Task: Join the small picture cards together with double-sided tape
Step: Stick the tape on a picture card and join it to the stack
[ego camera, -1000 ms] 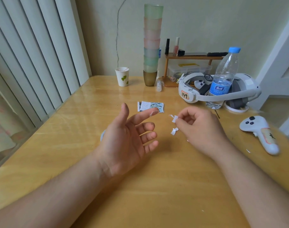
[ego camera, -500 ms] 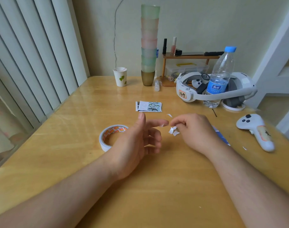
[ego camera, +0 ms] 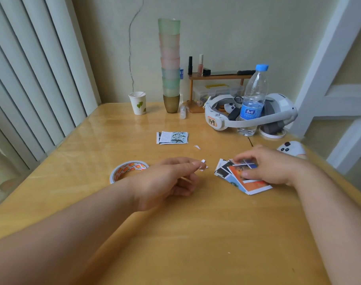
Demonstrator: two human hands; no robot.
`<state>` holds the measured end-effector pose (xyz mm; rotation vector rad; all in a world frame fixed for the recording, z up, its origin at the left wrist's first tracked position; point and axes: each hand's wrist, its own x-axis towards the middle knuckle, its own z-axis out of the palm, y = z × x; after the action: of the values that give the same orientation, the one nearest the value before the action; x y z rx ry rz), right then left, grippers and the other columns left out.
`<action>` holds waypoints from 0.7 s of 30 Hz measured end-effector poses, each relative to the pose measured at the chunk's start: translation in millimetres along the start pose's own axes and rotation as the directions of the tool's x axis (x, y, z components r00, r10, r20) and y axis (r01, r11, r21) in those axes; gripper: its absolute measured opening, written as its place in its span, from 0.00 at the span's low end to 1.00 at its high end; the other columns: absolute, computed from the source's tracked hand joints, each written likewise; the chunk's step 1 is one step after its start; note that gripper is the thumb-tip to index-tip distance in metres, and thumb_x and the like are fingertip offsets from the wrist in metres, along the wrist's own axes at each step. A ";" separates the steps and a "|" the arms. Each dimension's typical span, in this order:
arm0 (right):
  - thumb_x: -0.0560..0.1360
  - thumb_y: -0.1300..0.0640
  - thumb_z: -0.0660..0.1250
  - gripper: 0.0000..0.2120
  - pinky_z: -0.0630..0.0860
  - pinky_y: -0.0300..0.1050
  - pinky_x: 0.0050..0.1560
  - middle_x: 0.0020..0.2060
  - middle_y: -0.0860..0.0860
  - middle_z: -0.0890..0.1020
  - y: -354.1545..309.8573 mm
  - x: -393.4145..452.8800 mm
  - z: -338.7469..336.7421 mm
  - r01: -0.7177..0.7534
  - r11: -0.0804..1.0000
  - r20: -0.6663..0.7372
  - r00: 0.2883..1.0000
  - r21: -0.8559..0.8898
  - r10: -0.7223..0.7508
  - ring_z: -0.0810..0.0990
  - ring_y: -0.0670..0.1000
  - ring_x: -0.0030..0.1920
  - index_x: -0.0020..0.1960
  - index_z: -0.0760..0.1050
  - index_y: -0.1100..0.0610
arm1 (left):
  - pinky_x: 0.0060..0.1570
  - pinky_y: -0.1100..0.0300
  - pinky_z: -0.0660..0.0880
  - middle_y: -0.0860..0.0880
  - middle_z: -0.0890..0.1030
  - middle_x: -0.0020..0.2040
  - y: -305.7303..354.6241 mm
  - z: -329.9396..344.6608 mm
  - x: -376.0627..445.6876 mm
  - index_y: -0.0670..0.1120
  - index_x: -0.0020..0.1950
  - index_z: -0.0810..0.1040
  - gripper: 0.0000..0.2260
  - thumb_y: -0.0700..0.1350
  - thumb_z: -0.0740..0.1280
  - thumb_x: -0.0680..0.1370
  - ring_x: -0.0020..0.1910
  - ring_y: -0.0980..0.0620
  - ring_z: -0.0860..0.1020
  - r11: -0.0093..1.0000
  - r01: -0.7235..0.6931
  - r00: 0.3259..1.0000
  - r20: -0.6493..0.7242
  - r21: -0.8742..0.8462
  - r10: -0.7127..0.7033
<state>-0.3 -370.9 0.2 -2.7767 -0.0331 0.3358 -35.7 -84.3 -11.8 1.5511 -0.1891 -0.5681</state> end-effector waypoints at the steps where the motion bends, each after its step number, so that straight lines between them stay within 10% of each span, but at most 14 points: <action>1: 0.76 0.43 0.74 0.28 0.74 0.46 0.59 0.67 0.48 0.70 3.1 1.2 0.4 -0.004 1.000 -0.009 1.000 -0.004 0.004 0.75 0.49 0.62 0.73 0.70 0.36 | 0.51 0.55 0.76 0.45 0.78 0.48 2.0 0.7 1.9 0.45 0.65 0.83 0.14 0.50 0.66 0.84 0.47 0.46 0.76 1.000 -0.011 1.000 0.003 -0.017 0.011; 5: 0.74 0.42 0.76 0.35 0.74 0.47 0.63 0.70 0.47 0.65 11.0 8.9 -4.6 -0.031 0.999 0.055 0.998 -0.012 0.032 0.73 0.50 0.65 0.77 0.64 0.36 | 0.52 0.52 0.77 0.45 0.78 0.49 0.2 7.4 15.4 0.47 0.60 0.86 0.11 0.50 0.70 0.81 0.47 0.45 0.77 0.986 -0.072 0.997 -0.028 -0.150 0.068; 12: 0.66 0.53 0.84 0.18 0.75 0.50 0.45 0.50 0.50 0.81 18.4 8.7 -7.6 -0.027 0.985 0.073 0.997 0.171 0.014 0.80 0.50 0.46 0.47 0.77 0.42 | 0.50 0.54 0.75 0.47 0.79 0.44 -11.9 8.1 19.9 0.47 0.57 0.87 0.14 0.50 0.71 0.74 0.41 0.48 0.77 0.941 -0.135 0.991 -0.032 -0.310 0.132; 21: 0.74 0.73 0.73 0.36 0.81 0.63 0.61 0.61 0.60 0.82 8.4 -9.0 -8.2 0.084 0.639 -0.035 0.995 0.764 -0.089 0.87 0.58 0.55 0.66 0.75 0.36 | 0.48 0.53 0.73 0.48 0.79 0.45 -16.3 7.1 6.2 0.47 0.58 0.86 0.13 0.46 0.70 0.76 0.40 0.49 0.77 0.938 -0.181 0.983 -0.014 -0.297 0.185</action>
<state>-7.3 -382.1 6.8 -1.9037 -0.0182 0.2505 -37.3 -92.1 -28.9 1.2224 -0.2444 -0.4378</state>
